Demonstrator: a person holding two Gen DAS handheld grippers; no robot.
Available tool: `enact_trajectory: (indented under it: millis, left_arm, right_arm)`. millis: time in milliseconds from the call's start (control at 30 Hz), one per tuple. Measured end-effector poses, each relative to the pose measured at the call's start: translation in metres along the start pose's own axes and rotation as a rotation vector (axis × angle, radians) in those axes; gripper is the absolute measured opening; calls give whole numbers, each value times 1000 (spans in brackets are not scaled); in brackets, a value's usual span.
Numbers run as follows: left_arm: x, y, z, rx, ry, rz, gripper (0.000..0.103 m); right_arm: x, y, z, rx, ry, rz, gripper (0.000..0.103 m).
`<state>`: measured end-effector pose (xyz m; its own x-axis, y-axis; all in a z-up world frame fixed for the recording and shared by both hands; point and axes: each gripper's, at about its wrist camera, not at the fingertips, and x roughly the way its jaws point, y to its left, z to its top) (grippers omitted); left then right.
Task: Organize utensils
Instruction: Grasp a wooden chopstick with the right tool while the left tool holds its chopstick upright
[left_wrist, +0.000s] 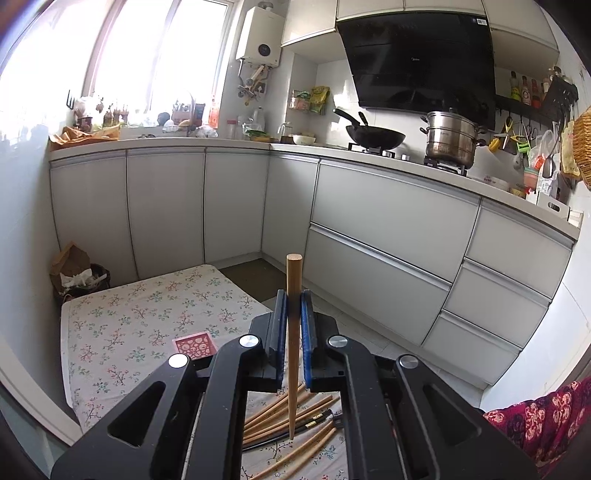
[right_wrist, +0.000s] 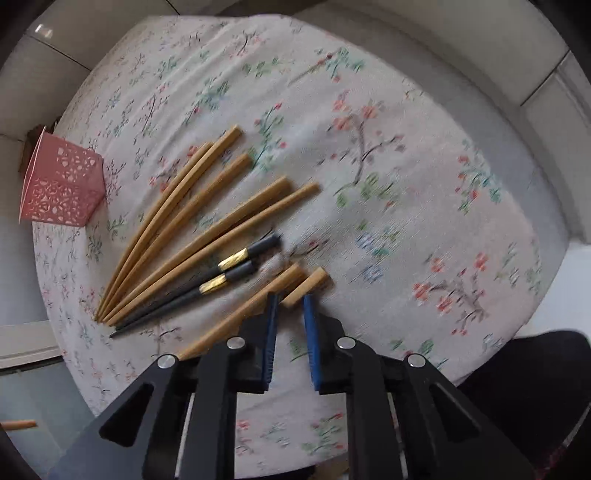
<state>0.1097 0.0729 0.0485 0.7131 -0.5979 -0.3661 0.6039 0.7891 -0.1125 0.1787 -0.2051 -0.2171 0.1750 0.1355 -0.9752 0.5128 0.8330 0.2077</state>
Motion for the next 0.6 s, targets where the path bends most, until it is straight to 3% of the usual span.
enact_trajectory:
  millis: [33, 233, 300, 333, 400, 500, 567, 600]
  left_arm:
    - [0, -1, 0, -3, -1, -2, 7]
    - [7, -8, -1, 2, 9, -10, 7]
    - [10, -9, -1, 4, 15, -6, 7]
    - [11, -8, -2, 3, 17, -7, 7]
    - [12, -7, -2, 2, 21, -4, 7]
    - [12, -5, -2, -5, 23, 0, 7]
    - [14, -3, -2, -17, 28, 10, 7]
    - [14, -3, -2, -22, 30, 15, 7]
  right_arm:
    - [-2, -8, 5, -2, -17, -10, 14]
    - [5, -36, 14, 66, 99, 72, 18]
    - [4, -32, 9, 79, 72, 54, 21]
    - [3, -29, 8, 86, 62, 49, 27]
    - [1, -26, 3, 114, 46, 8, 28]
    - [7, -9, 4, 134, 14, -32, 22]
    - [6, -14, -1, 165, 1, 10, 14]
    - [8, -21, -2, 194, 4, 81, 9]
